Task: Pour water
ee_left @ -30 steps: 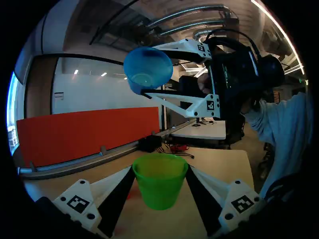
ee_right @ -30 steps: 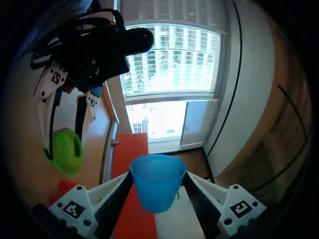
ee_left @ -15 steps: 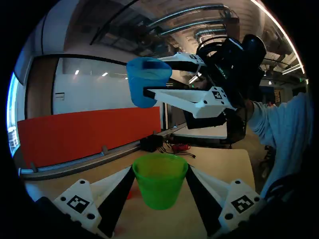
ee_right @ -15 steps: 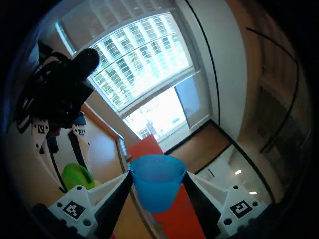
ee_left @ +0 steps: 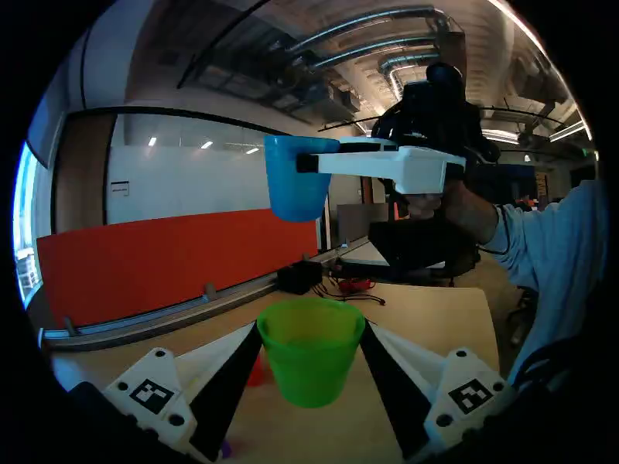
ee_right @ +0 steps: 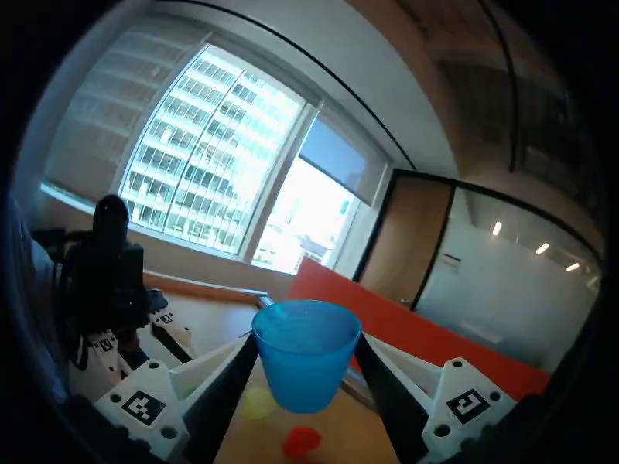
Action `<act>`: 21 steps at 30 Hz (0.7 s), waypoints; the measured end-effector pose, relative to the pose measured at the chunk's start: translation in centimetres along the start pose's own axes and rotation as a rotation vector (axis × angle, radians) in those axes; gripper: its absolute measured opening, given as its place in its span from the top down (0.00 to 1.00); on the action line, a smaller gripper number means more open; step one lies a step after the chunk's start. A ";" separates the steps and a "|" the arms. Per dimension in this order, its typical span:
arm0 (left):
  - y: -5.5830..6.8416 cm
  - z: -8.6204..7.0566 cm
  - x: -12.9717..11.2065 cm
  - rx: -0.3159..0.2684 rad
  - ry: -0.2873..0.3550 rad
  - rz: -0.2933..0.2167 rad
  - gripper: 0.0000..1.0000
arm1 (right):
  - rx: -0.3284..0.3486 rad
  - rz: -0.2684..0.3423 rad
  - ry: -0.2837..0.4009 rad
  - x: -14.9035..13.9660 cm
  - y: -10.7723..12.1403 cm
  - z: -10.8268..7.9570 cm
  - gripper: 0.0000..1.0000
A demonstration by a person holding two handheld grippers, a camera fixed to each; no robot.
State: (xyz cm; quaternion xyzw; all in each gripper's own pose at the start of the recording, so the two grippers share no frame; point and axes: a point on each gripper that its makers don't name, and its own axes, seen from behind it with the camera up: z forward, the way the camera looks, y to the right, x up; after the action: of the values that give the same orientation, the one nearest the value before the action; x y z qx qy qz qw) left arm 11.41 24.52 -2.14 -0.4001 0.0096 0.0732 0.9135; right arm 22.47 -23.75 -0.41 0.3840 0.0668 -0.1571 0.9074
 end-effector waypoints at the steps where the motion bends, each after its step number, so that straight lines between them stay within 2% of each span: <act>1: -0.1 0.0 0.1 0.002 0.000 0.000 0.13 | 0.005 0.030 0.000 0.1 -0.1 -0.1 0.10; 5: -0.4 -0.2 0.2 0.008 0.003 0.000 0.12 | 0.024 0.133 0.003 0.1 -0.5 -0.3 0.10; 8: -0.5 -0.3 0.2 0.011 0.003 0.001 0.12 | 0.026 0.174 0.006 -0.1 -0.3 -0.6 0.10; 21: -1.6 -1.1 -1.1 0.039 -0.032 -0.001 0.12 | 0.019 0.206 -0.020 -3.2 0.0 -1.7 0.09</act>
State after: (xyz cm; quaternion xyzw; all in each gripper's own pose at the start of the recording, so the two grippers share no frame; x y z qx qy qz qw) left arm 10.57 22.44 -1.65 -0.3812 -0.0037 0.0789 0.9211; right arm 19.46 -21.84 -0.82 0.3960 0.0164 -0.0677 0.9156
